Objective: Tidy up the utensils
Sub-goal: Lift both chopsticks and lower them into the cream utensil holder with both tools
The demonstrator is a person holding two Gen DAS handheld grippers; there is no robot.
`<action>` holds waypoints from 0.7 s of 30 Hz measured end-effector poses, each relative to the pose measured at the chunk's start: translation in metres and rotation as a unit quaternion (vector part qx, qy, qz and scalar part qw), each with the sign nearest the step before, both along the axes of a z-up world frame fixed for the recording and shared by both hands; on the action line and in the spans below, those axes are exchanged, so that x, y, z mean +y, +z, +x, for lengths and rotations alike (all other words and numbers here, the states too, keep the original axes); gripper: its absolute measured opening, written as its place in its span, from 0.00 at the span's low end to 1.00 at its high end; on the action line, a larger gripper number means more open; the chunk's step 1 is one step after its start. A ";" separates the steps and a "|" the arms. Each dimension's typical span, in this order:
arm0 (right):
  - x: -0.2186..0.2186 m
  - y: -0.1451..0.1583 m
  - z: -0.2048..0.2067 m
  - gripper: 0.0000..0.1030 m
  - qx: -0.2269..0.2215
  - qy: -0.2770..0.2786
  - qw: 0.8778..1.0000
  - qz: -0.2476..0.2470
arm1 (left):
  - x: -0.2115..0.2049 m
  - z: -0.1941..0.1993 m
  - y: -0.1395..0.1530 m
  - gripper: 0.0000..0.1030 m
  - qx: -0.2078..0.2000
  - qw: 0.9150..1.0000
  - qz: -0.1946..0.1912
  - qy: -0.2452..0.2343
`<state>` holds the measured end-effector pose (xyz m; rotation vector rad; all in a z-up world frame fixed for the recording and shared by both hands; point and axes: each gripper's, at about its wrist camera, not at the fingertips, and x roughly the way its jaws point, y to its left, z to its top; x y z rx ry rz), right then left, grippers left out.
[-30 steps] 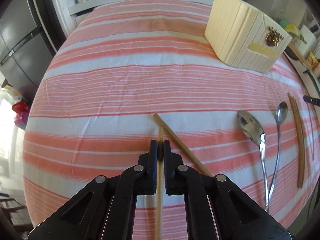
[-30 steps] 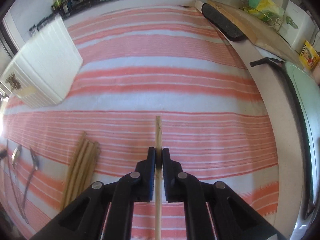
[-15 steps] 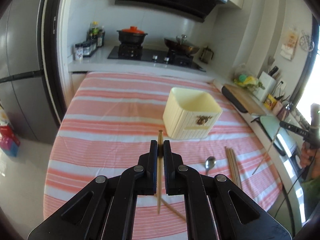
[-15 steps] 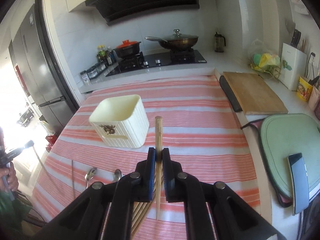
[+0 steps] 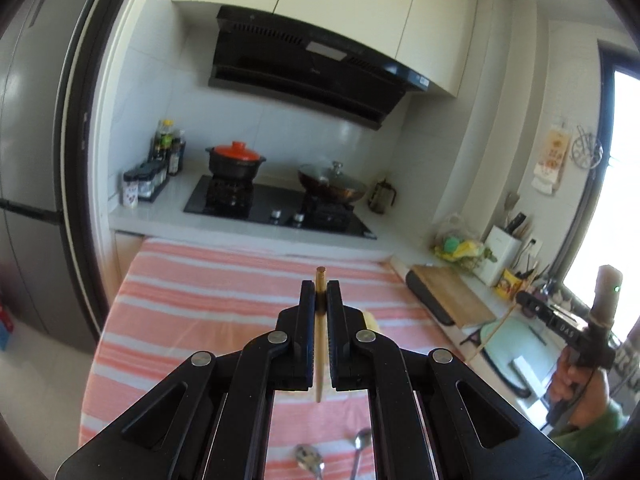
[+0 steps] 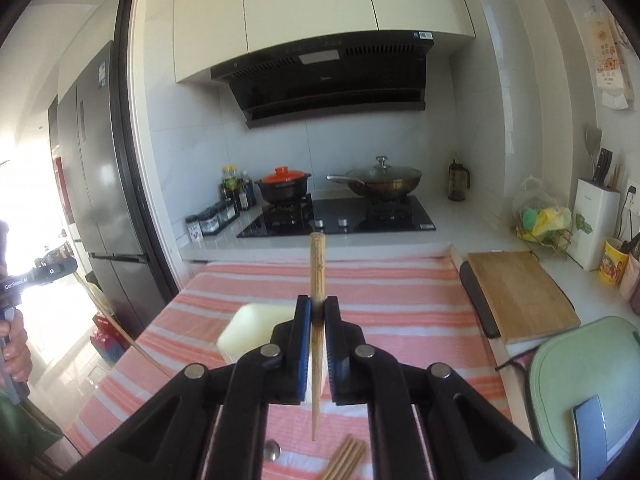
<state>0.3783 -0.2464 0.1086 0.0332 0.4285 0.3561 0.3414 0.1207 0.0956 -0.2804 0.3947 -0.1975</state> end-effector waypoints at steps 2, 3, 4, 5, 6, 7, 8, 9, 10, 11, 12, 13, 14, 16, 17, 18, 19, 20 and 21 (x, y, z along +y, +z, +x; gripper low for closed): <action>0.013 0.014 0.014 0.07 -0.016 0.005 1.000 0.011 | -0.005 0.021 0.010 0.03 -0.013 1.000 -0.007 -0.003; 0.021 0.019 0.023 0.07 -0.023 0.007 1.000 0.013 | -0.008 0.033 0.013 0.03 -0.015 1.000 -0.008 -0.004; 0.030 0.022 0.031 0.07 -0.032 0.008 0.999 0.013 | -0.013 0.045 0.013 0.03 -0.016 1.000 -0.006 -0.004; 0.039 0.024 0.039 0.07 -0.041 0.009 0.999 0.011 | -0.017 0.057 0.013 0.03 -0.016 1.000 -0.003 -0.003; 0.049 0.025 0.047 0.07 -0.051 0.009 0.999 0.006 | -0.022 0.069 0.010 0.03 -0.013 1.000 0.001 -0.003; 0.058 0.023 0.056 0.07 -0.057 0.009 0.998 0.002 | -0.027 0.080 0.006 0.03 -0.006 1.000 0.003 -0.005; 0.067 0.019 0.068 0.07 -0.055 0.012 0.998 -0.002 | -0.032 0.091 0.001 0.03 0.004 1.000 0.006 -0.006; 0.074 0.012 0.080 0.07 -0.047 0.014 0.999 -0.005 | -0.036 0.102 -0.007 0.03 0.014 1.000 0.008 -0.008; 0.081 0.003 0.091 0.07 -0.038 0.013 0.999 -0.009 | -0.041 0.112 -0.015 0.03 0.026 1.000 0.011 -0.010; 0.088 -0.007 0.103 0.07 -0.025 0.015 0.999 -0.016 | -0.045 0.122 -0.024 0.03 0.039 0.999 0.014 -0.012; 0.094 -0.018 0.114 0.07 -0.012 0.017 0.999 -0.025 | -0.048 0.131 -0.033 0.03 0.052 0.998 0.017 -0.014; 0.099 -0.030 0.124 0.07 0.002 0.016 0.999 -0.034 | -0.051 0.139 -0.043 0.03 0.065 0.998 0.021 -0.015; 0.103 -0.044 0.134 0.07 0.019 0.017 0.999 -0.040 | -0.054 0.148 -0.052 0.03 0.079 0.996 0.024 -0.017; 0.107 -0.069 0.152 0.07 0.056 0.019 0.997 -0.044 | -0.059 0.162 -0.071 0.03 0.104 0.994 0.027 -0.020; 0.108 -0.080 0.160 0.07 0.074 0.021 0.996 -0.045 | -0.061 0.168 -0.080 0.03 0.116 0.993 0.029 -0.021; 0.108 -0.090 0.165 0.07 0.088 0.021 0.995 -0.044 | -0.062 0.173 -0.088 0.04 0.128 0.991 0.031 -0.021; 0.109 -0.099 0.169 0.07 0.097 0.020 0.994 -0.044 | -0.063 0.177 -0.096 0.04 0.141 0.989 0.033 -0.018; 0.109 -0.106 0.173 0.08 0.107 0.022 0.993 -0.045 | -0.064 0.181 -0.102 0.04 0.150 0.988 0.033 -0.014; 0.111 -0.113 0.177 0.08 0.117 0.024 0.992 -0.046 | -0.063 0.181 -0.107 0.07 0.156 0.987 0.032 -0.009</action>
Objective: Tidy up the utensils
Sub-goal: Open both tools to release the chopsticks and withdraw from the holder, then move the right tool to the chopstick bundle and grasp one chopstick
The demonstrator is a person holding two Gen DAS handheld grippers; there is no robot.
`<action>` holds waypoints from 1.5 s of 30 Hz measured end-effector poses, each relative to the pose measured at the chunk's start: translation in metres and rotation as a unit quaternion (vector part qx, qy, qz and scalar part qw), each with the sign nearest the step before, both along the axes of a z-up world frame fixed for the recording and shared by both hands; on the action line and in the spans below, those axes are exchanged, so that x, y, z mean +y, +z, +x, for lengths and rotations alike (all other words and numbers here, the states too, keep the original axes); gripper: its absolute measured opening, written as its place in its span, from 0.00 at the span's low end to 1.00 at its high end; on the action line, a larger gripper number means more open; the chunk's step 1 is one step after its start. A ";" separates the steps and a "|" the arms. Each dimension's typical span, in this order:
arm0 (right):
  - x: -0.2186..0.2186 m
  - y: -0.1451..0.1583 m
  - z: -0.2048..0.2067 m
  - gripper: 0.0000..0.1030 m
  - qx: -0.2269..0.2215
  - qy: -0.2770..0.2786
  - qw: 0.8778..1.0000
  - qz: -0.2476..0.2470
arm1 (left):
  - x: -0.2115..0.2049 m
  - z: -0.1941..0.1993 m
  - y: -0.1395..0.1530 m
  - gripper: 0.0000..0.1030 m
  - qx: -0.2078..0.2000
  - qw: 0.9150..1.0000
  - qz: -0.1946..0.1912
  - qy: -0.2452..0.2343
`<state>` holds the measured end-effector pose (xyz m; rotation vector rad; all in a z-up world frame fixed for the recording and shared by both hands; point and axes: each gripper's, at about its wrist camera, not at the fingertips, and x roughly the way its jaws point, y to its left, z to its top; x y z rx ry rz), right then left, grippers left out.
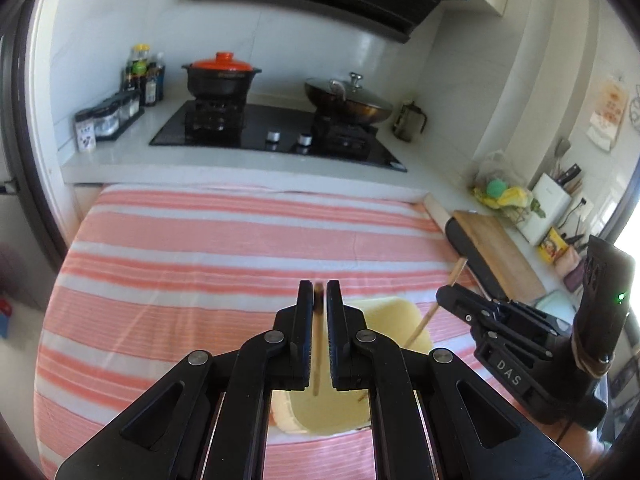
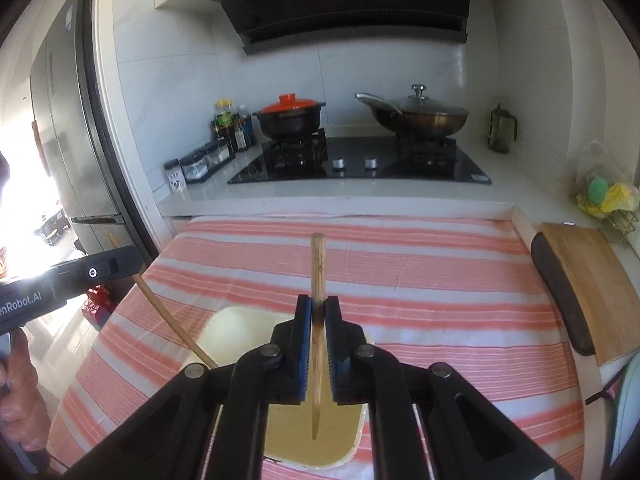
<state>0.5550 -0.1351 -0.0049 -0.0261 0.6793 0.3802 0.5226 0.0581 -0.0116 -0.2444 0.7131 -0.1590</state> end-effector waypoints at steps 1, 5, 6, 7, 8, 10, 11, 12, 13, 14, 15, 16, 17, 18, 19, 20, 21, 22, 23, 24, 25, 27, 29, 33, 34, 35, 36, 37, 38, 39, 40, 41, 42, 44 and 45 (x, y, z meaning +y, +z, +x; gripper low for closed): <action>0.001 -0.006 0.003 0.10 0.010 -0.002 1.000 -0.003 | 0.000 -0.001 -0.003 0.18 0.004 1.000 0.000 0.003; -0.008 -0.005 -0.010 0.55 0.003 -0.022 1.000 0.020 | 0.004 -0.023 0.001 0.71 -0.017 0.999 0.023 0.024; -0.011 -0.001 -0.018 0.55 -0.005 -0.022 1.000 0.018 | 0.006 -0.033 0.005 0.74 -0.028 0.999 0.033 0.023; -0.014 0.003 -0.027 0.55 -0.013 -0.019 1.000 0.014 | 0.008 -0.043 0.008 0.81 -0.037 0.998 0.044 0.022; -0.017 0.007 -0.037 0.56 -0.024 -0.015 1.000 0.010 | 0.010 -0.055 0.011 0.89 -0.045 0.997 0.058 0.024; -0.026 0.016 -0.061 0.63 -0.047 -0.009 0.999 0.000 | 0.012 -0.085 0.015 0.98 -0.070 0.993 0.093 0.034; -0.032 0.020 -0.074 0.67 -0.057 -0.007 0.998 -0.003 | 0.012 -0.102 0.016 0.98 -0.086 0.989 0.114 0.042; -0.038 0.023 -0.088 0.70 -0.065 -0.005 0.998 -0.004 | 0.013 -0.116 0.016 0.98 -0.100 0.984 0.136 0.048; -0.045 0.026 -0.103 0.72 -0.072 -0.001 0.997 -0.005 | 0.013 -0.134 0.015 0.98 -0.118 0.979 0.159 0.053; -0.052 0.027 -0.120 0.77 -0.081 0.003 0.997 -0.007 | 0.012 -0.151 0.012 0.98 -0.133 0.973 0.180 0.059; -0.059 0.028 -0.136 0.80 -0.093 0.005 0.996 -0.011 | 0.011 -0.167 0.008 0.98 -0.146 0.967 0.197 0.063; -0.065 0.028 -0.154 0.81 -0.106 0.007 0.994 -0.018 | 0.011 -0.184 0.002 0.98 -0.153 0.964 0.207 0.067; -0.070 0.026 -0.171 0.81 -0.119 0.008 0.992 -0.029 | 0.012 -0.199 -0.006 0.98 -0.151 0.963 0.209 0.071; -0.075 0.022 -0.189 0.81 -0.129 0.011 0.991 -0.039 | 0.014 -0.213 -0.015 0.98 -0.140 0.967 0.200 0.073; -0.079 0.018 -0.206 0.81 -0.138 0.012 0.989 -0.045 | 0.017 -0.226 -0.026 0.98 -0.125 0.973 0.181 0.068; -0.084 0.013 -0.224 0.81 -0.143 0.012 0.989 -0.046 | 0.020 -0.237 -0.037 0.98 -0.108 0.979 0.161 0.064; -0.090 0.007 -0.241 0.81 -0.144 0.010 0.988 -0.044 | 0.022 -0.249 -0.048 0.98 -0.088 0.984 0.140 0.064; -0.095 0.001 -0.257 0.81 -0.141 0.007 0.989 -0.041 | 0.024 -0.260 -0.060 0.98 -0.066 0.989 0.119 0.064; -0.101 -0.006 -0.272 0.81 -0.134 0.001 0.990 -0.037 | 0.025 -0.270 -0.072 0.98 -0.039 0.992 0.102 0.061; -0.104 -0.015 -0.286 0.81 -0.128 -0.007 0.991 -0.035 | 0.024 -0.282 -0.082 0.98 -0.017 0.994 0.088 0.055; -0.108 -0.024 -0.300 0.81 -0.123 -0.015 0.992 -0.034 | 0.023 -0.293 -0.090 0.98 -0.004 0.996 0.075 0.052; -0.112 -0.042 -0.323 0.81 -0.111 -0.034 0.992 -0.043 | 0.021 -0.314 -0.101 0.99 -0.008 0.997 0.061 0.057; -0.115 -0.059 -0.339 0.81 -0.095 -0.053 0.993 -0.050 | 0.017 -0.327 -0.108 1.00 -0.020 0.996 0.064 0.056; -0.120 -0.085 -0.358 0.81 -0.076 -0.074 0.992 -0.063 | 0.008 -0.327 -0.115 0.99 -0.007 0.993 0.107 0.050; -0.119 -0.089 -0.360 0.81 -0.072 -0.077 0.992 -0.065 | 0.006 -0.329 -0.114 0.99 -0.015 0.993 0.110 0.049; -0.118 -0.091 -0.361 0.81 -0.068 -0.077 0.993 -0.064 | 0.004 -0.333 -0.114 0.99 -0.024 0.993 0.109 0.046; -0.116 -0.091 -0.363 0.81 -0.068 -0.076 0.993 -0.060 | 0.004 -0.337 -0.114 0.99 -0.030 0.993 0.108 0.044; -0.114 -0.090 -0.365 0.81 -0.071 -0.074 0.993 -0.057 | 0.002 -0.339 -0.115 0.99 -0.034 0.993 0.108 0.045; -0.112 -0.088 -0.368 0.81 -0.076 -0.071 0.993 -0.054 | 0.001 -0.341 -0.116 0.99 -0.036 0.992 0.110 0.047; -0.109 -0.085 -0.369 0.81 -0.083 -0.066 0.993 -0.055 | -0.001 -0.341 -0.118 0.99 -0.037 0.991 0.115 0.050; -0.105 -0.083 -0.372 0.81 -0.092 -0.062 0.992 -0.061 | -0.003 -0.341 -0.119 0.99 -0.036 0.991 0.120 0.052; -0.102 -0.081 -0.374 0.81 -0.101 -0.059 0.991 -0.068 | -0.004 -0.340 -0.121 0.99 -0.035 0.990 0.124 0.052; -0.099 -0.080 -0.375 0.81 -0.109 -0.057 0.989 -0.076 | -0.006 -0.340 -0.122 0.99 -0.032 0.990 0.128 0.051; -0.093 -0.078 -0.377 0.81 -0.121 -0.051 0.988 -0.088 | -0.008 -0.340 -0.123 0.99 -0.027 0.990 0.131 0.045; -0.092 -0.077 -0.378 0.81 -0.124 -0.049 0.987 -0.090 | -0.010 -0.339 -0.123 0.99 -0.023 0.990 0.131 0.041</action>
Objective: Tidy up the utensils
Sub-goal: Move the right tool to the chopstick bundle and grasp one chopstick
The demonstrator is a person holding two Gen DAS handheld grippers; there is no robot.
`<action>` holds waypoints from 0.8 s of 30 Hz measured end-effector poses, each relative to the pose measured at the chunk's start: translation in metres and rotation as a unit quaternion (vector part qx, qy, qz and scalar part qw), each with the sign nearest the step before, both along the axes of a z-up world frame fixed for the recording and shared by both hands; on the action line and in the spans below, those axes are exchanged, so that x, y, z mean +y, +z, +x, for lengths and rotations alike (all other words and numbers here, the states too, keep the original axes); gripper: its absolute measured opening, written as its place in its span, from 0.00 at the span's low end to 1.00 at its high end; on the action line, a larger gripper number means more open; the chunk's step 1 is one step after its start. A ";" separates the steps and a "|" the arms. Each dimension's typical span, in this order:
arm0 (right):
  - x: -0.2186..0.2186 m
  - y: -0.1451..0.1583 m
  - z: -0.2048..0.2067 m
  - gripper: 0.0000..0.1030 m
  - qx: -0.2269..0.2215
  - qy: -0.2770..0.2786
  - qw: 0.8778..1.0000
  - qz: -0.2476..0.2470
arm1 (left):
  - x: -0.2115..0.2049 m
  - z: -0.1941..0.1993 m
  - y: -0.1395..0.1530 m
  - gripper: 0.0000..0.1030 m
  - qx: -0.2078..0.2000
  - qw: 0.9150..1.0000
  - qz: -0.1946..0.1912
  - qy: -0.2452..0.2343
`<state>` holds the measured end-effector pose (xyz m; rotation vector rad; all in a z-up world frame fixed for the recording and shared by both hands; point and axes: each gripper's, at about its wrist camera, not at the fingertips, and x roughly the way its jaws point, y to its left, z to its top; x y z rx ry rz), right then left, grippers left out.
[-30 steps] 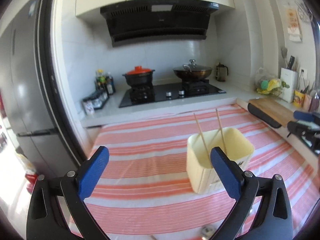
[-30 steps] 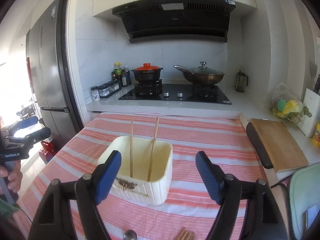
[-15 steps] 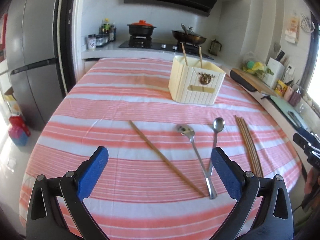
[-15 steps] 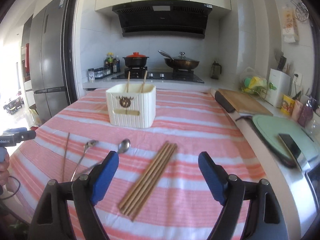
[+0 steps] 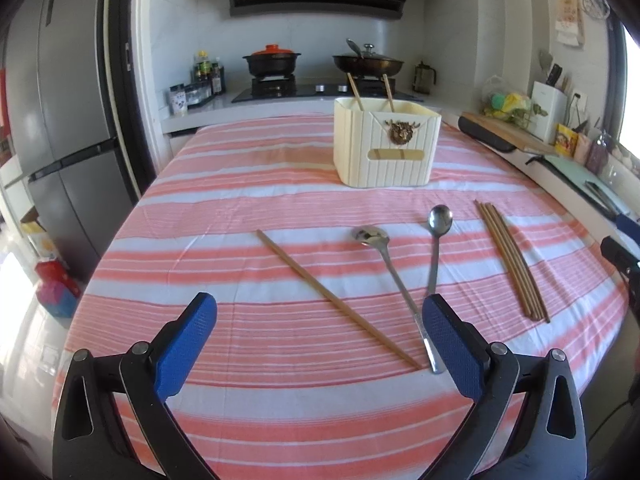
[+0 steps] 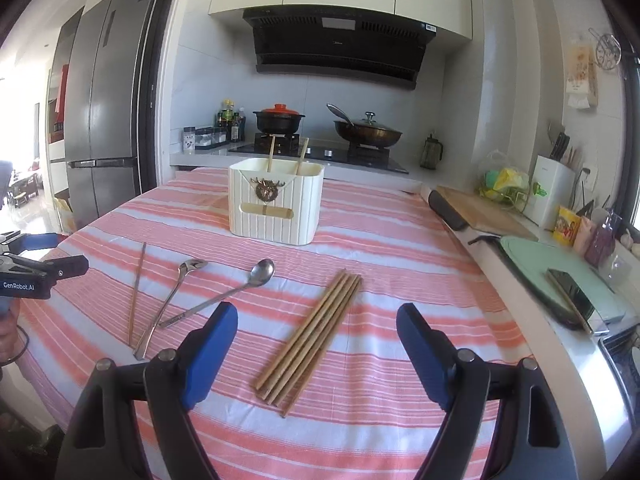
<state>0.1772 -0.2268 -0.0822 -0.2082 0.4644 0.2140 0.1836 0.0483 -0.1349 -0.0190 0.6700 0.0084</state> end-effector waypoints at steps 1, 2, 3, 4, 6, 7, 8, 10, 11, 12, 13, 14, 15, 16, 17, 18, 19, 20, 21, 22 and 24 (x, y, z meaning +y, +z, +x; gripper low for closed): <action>0.001 0.000 0.000 0.81 -0.002 0.000 1.000 -0.002 | -0.001 0.001 0.000 0.99 0.005 1.000 -0.001 -0.003; 0.002 -0.001 0.000 0.81 -0.002 0.000 1.000 -0.002 | -0.002 0.001 -0.001 0.99 0.009 1.000 -0.003 -0.004; 0.002 -0.004 0.000 0.81 0.000 -0.002 1.000 0.000 | -0.002 0.001 -0.001 0.99 0.012 1.000 -0.005 -0.001; 0.000 -0.007 0.000 0.81 0.004 -0.007 1.000 0.005 | -0.001 0.000 -0.002 0.99 0.015 1.000 -0.008 0.007; -0.005 -0.015 0.001 0.81 0.023 -0.020 0.999 0.020 | 0.004 -0.002 -0.004 0.99 0.018 0.999 -0.021 0.023; -0.008 -0.019 0.001 0.81 0.034 -0.027 0.999 0.031 | 0.008 -0.003 -0.005 0.99 0.020 0.999 -0.030 0.031; -0.013 -0.022 0.001 0.81 0.043 -0.032 0.998 0.043 | 0.013 -0.004 -0.008 0.99 0.024 0.998 -0.038 0.039; -0.021 -0.030 0.002 0.81 0.058 -0.042 0.996 0.059 | 0.021 -0.002 -0.014 0.99 0.033 0.997 -0.051 0.055; -0.024 -0.033 0.002 0.81 0.063 -0.047 0.995 0.061 | 0.025 0.000 -0.018 0.99 0.040 0.996 -0.056 0.061; -0.027 -0.034 0.003 0.81 0.065 -0.052 0.995 0.060 | 0.029 0.002 -0.021 0.99 0.049 0.995 -0.061 0.068; -0.030 -0.035 0.003 0.81 0.066 -0.057 0.995 0.057 | 0.032 0.003 -0.023 0.99 0.053 0.994 -0.067 0.072; -0.032 -0.035 0.004 0.81 0.066 -0.061 0.994 0.054 | 0.034 0.004 -0.025 0.99 0.055 0.993 -0.074 0.074; -0.033 -0.035 0.005 0.81 0.064 -0.066 0.994 0.052 | 0.036 0.006 -0.027 0.99 0.058 0.992 -0.080 0.074; -0.035 -0.033 0.005 0.81 0.061 -0.070 0.994 0.050 | 0.036 0.008 -0.029 0.99 0.064 0.992 -0.084 0.074; -0.037 -0.032 0.006 0.81 0.059 -0.073 0.994 0.049 | 0.037 0.011 -0.031 0.99 0.071 0.991 -0.087 0.075; -0.037 -0.032 0.006 0.81 0.058 -0.077 0.994 0.045 | 0.037 0.013 -0.033 0.99 0.077 0.990 -0.089 0.077; -0.037 -0.032 0.007 0.81 0.057 -0.080 0.994 0.042 | 0.038 0.015 -0.035 0.99 0.081 0.989 -0.091 0.079; -0.037 -0.033 0.007 0.81 0.058 -0.083 0.994 0.039 | 0.038 0.016 -0.036 0.99 0.084 0.989 -0.091 0.080; -0.037 -0.034 0.008 0.81 0.061 -0.085 0.994 0.037 | 0.038 0.017 -0.037 0.99 0.085 0.989 -0.091 0.082; -0.038 -0.036 0.008 0.81 0.064 -0.086 0.994 0.037 | 0.038 0.017 -0.037 0.99 0.086 0.989 -0.089 0.084; -0.038 -0.038 0.006 0.81 0.070 -0.087 0.993 0.038 | 0.039 0.017 -0.036 0.99 0.086 0.988 -0.086 0.092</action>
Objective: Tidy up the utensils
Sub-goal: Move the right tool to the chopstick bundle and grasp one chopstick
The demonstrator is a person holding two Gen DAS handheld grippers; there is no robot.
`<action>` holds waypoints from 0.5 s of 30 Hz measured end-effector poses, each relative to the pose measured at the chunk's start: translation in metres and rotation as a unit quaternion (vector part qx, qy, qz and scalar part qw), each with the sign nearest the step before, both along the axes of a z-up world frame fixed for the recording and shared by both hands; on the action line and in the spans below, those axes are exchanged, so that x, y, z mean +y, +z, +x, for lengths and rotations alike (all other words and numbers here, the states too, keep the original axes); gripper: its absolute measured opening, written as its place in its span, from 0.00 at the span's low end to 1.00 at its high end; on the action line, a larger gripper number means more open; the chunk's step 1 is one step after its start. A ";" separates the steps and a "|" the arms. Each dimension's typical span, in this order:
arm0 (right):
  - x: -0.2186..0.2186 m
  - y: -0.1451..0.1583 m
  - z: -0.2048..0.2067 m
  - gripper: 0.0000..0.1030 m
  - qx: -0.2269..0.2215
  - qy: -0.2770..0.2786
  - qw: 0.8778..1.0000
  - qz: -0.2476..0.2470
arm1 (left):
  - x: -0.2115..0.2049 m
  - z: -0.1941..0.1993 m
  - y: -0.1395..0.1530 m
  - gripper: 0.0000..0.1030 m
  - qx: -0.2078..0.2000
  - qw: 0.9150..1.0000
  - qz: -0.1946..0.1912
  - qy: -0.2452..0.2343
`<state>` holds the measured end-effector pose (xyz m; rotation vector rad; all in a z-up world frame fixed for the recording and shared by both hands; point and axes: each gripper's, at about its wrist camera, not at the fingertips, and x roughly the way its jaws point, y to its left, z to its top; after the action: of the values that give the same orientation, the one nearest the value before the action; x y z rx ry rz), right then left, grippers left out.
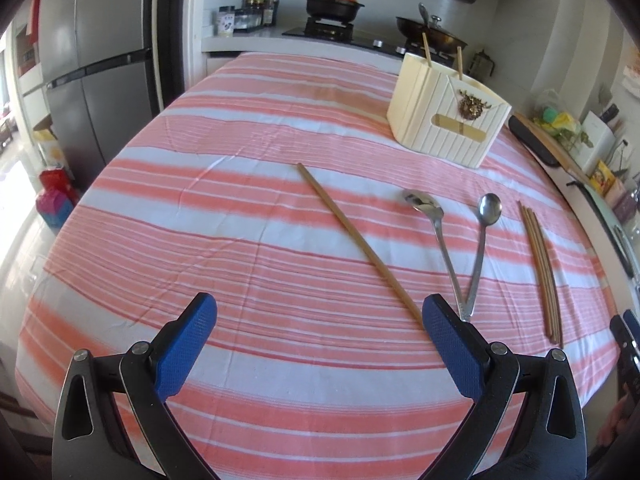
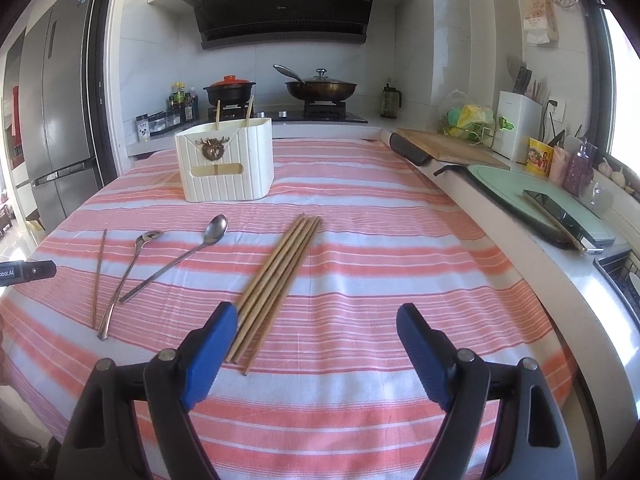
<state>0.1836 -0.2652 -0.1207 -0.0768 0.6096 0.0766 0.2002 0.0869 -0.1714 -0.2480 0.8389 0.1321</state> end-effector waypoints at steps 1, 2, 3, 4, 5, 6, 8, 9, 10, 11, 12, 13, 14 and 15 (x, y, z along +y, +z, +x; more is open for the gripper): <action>-0.001 -0.001 -0.001 0.81 0.001 0.000 1.000 0.000 | 0.001 -0.001 0.001 0.99 -0.003 1.000 0.000 0.002; -0.002 -0.001 -0.002 0.81 0.001 -0.001 1.000 0.000 | 0.001 -0.002 0.002 0.99 -0.005 1.000 0.001 0.005; -0.003 -0.002 -0.003 0.81 0.001 -0.003 1.000 -0.001 | 0.002 -0.002 0.003 0.99 -0.007 1.000 0.001 0.007; -0.004 -0.002 -0.004 0.81 0.003 -0.004 1.000 -0.002 | 0.003 -0.003 0.004 0.99 -0.009 1.000 0.002 0.009; -0.005 -0.003 -0.004 0.81 0.004 -0.005 1.000 -0.001 | 0.003 -0.003 0.004 0.99 -0.010 1.000 0.002 0.011; -0.006 -0.003 -0.004 0.81 0.006 -0.007 1.000 -0.002 | 0.003 -0.003 0.004 0.99 -0.010 1.000 0.003 0.012; -0.009 -0.004 -0.002 0.81 0.009 -0.011 1.000 -0.002 | 0.004 -0.003 0.002 0.99 -0.008 1.000 0.003 0.013; -0.010 -0.004 -0.002 0.81 0.009 -0.014 1.000 -0.001 | 0.004 -0.002 0.001 0.99 -0.006 1.000 0.004 0.014; -0.011 -0.003 -0.001 0.81 0.008 -0.016 1.000 0.000 | 0.005 -0.001 0.000 0.99 -0.003 1.000 0.004 0.015; -0.012 -0.002 -0.001 0.81 0.007 -0.017 1.000 0.002 | 0.005 -0.001 -0.001 0.99 -0.002 1.000 0.004 0.015; -0.012 -0.002 -0.001 0.81 0.006 -0.018 1.000 0.003 | 0.006 -0.001 -0.002 0.99 -0.002 1.000 0.004 0.016; -0.012 -0.001 -0.001 0.81 0.004 -0.018 1.000 0.003 | 0.006 0.000 -0.003 0.99 -0.001 1.000 0.006 0.017; -0.011 0.000 -0.001 0.81 0.003 -0.018 1.000 0.003 | 0.006 0.000 -0.003 0.99 0.000 1.000 0.007 0.018; -0.011 0.000 -0.001 0.81 0.003 -0.017 1.000 0.002 | 0.006 0.001 -0.004 0.99 0.002 1.000 0.008 0.019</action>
<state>0.1829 -0.2757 -0.1209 -0.0626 0.6168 0.0452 0.2013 0.0933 -0.1758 -0.2494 0.8373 0.1743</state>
